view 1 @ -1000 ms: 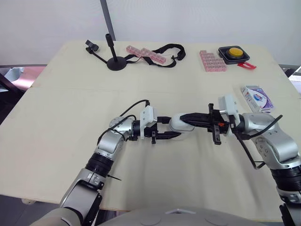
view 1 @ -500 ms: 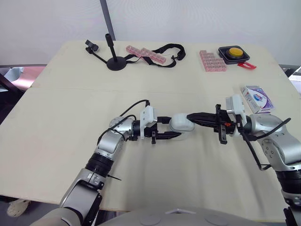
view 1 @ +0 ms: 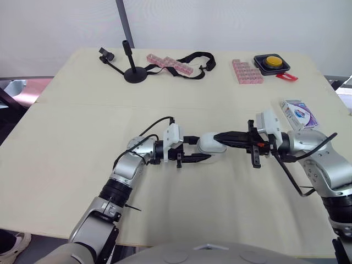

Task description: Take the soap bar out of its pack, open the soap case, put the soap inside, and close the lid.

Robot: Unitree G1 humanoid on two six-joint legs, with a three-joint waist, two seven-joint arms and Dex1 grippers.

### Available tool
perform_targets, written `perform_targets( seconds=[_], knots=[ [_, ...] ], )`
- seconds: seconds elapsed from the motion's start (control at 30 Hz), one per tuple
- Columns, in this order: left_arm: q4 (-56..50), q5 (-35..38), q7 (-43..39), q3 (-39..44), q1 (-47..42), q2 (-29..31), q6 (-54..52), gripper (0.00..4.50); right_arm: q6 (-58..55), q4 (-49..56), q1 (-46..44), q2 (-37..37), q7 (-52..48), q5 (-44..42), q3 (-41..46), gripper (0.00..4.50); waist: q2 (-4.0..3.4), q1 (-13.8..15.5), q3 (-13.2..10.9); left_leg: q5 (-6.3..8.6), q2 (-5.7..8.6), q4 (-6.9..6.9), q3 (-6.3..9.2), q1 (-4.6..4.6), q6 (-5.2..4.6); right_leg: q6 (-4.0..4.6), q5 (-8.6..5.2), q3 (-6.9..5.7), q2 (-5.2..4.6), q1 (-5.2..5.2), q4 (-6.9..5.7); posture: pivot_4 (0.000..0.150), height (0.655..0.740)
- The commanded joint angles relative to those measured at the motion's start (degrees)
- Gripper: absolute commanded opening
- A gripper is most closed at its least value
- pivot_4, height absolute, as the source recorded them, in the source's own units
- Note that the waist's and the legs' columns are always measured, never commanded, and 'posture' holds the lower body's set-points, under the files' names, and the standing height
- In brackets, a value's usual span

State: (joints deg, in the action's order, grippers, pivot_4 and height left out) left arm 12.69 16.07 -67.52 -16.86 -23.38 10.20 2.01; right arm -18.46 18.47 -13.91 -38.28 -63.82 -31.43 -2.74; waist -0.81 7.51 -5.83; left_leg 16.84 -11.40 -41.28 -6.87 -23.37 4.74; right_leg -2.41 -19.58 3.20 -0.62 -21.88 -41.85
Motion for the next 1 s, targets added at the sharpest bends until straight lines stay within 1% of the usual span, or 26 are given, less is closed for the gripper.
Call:
perform_targets(
  seconds=[0.03, 0.3, 0.5, 0.67, 1.0],
  knots=[
    [-2.18, 0.38, 0.25, -0.12, -0.09, -0.17, 0.50, 1.86, -3.00, -0.78, -0.12, -0.32, 1.06, 3.18, -4.08, 0.03, 0.01, -0.09, 0.00, 0.00, 0.00, 0.02, 0.00, 0.00, 0.01, 0.00, 0.00, 0.00, 0.00, 0.04, 0.02, 0.150, 0.7143],
    [-2.07, 0.38, 0.36, -0.05, -0.20, -0.12, 0.42, 1.86, -4.27, -0.67, -1.58, 0.23, 1.67, 2.31, -4.49, 0.03, 0.03, -0.13, 0.02, -0.05, 0.00, 0.12, -0.01, 0.05, 0.06, 0.00, 0.00, 0.01, -0.01, 0.18, 0.15, 0.150, 0.7143],
    [-1.94, 0.36, 0.33, -0.09, -0.25, -0.13, 0.43, 1.86, -3.80, 0.16, -2.72, 1.56, 0.68, -1.77, -1.01, 0.03, 0.03, 0.00, 0.01, -0.07, 0.00, 0.16, 0.00, 0.04, 0.08, 0.00, 0.00, 0.01, -0.01, 0.18, 0.19, 0.150, 0.7143],
    [-1.47, 0.25, 0.20, -0.01, -0.53, -0.23, 0.66, 1.86, -3.83, 1.32, -2.71, 1.15, -0.32, -5.05, 2.58, 0.03, 0.02, 0.33, 0.01, -0.07, 0.00, 0.16, 0.07, 0.06, 0.07, 0.00, 0.00, -0.03, 0.00, 0.16, 0.14, 0.150, 0.7143],
    [-0.78, 0.10, -0.12, 0.11, -0.78, -0.31, 1.07, 1.86, -1.80, -2.64, -0.57, -0.72, -1.88, -2.88, 5.14, 0.03, 0.03, 0.45, 0.00, -0.06, 0.01, 0.19, 0.08, -0.05, 0.07, 0.00, 0.00, -0.13, 0.04, 0.13, 0.21, 0.150, 0.7143]
  ],
)
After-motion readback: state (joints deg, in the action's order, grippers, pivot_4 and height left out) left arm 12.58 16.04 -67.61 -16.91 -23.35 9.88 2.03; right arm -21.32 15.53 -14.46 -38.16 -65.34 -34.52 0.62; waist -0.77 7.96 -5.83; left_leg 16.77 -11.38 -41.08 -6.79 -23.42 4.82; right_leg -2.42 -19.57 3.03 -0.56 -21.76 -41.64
